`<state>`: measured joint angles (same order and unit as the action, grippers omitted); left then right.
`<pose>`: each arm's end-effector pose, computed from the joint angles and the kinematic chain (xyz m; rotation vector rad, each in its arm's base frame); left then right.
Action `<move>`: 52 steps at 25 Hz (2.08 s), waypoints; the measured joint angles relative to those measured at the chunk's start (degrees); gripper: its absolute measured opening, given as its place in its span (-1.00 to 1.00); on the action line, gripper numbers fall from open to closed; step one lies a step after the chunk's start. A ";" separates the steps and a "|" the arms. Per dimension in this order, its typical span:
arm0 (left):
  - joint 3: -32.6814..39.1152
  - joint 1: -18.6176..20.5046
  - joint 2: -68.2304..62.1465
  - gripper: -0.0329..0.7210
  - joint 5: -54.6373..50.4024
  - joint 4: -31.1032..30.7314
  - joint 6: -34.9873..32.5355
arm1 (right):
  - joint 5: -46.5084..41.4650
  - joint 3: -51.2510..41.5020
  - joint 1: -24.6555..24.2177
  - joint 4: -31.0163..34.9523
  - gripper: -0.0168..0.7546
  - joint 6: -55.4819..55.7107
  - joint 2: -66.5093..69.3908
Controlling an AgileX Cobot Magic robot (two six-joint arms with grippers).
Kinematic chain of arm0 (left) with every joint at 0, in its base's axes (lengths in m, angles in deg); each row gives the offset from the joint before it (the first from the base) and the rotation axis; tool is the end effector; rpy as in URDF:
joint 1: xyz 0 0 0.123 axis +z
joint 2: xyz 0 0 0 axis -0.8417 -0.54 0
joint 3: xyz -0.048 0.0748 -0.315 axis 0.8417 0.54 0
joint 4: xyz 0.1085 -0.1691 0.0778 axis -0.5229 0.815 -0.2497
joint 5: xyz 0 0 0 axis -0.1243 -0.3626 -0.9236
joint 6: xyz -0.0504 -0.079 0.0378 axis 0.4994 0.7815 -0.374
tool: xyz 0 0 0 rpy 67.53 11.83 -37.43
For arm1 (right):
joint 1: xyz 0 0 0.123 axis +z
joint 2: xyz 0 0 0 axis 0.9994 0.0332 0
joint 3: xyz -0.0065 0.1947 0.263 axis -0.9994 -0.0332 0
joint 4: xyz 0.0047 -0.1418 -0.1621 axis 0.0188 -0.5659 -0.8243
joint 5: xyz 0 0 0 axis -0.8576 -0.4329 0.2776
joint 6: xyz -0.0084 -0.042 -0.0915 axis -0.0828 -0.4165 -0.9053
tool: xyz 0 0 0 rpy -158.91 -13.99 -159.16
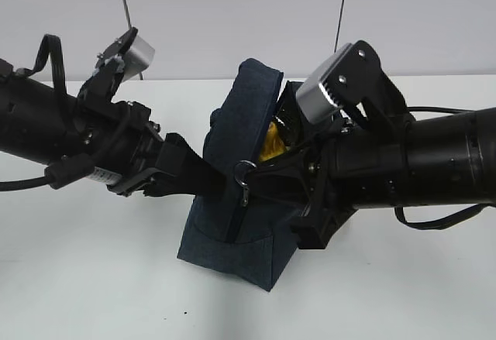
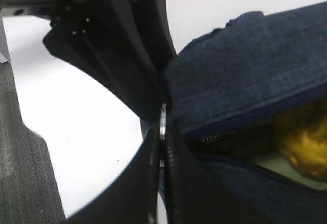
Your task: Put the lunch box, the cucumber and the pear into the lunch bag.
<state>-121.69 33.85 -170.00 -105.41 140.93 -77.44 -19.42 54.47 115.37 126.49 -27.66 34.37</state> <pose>0.2231 -0.1673 0.2883 0.7528 2.3680 -1.0503 0.1996 0.1607 0.3016 -1.0231 1.8452 0.7080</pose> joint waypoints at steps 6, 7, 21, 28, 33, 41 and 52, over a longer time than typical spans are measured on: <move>0.00 -0.09 0.00 -0.15 -0.38 -0.34 0.00 | -0.34 0.00 0.00 3.25 -0.94 -1.63 -0.08; 0.00 -0.20 0.00 -0.15 -0.38 -0.34 0.00 | -0.34 0.10 0.00 3.49 -0.94 -1.61 -0.08; -0.04 -1.83 -1.17 -0.73 0.93 -0.47 -0.05 | 2.70 3.80 0.00 4.13 -0.94 -2.49 -1.81; -0.04 -1.83 -1.17 -0.93 0.99 -1.75 -0.11 | 6.09 3.90 0.00 4.34 -0.94 -3.63 -1.93; -0.04 -1.90 -1.17 -0.93 1.14 -4.85 2.39 | 8.13 5.03 0.00 4.56 -0.94 -4.13 -1.93; -0.12 -1.92 -1.17 -0.93 1.00 -7.44 4.71 | 12.79 6.91 0.00 4.89 -0.94 -5.38 -1.93; -0.17 -2.02 -1.17 -0.94 1.01 -7.55 4.82 | 13.43 10.11 -1.40 4.99 -0.94 -5.95 0.10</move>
<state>-121.86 31.82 -171.17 -104.40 133.38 -72.62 -5.99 64.59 113.97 131.48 -33.62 34.47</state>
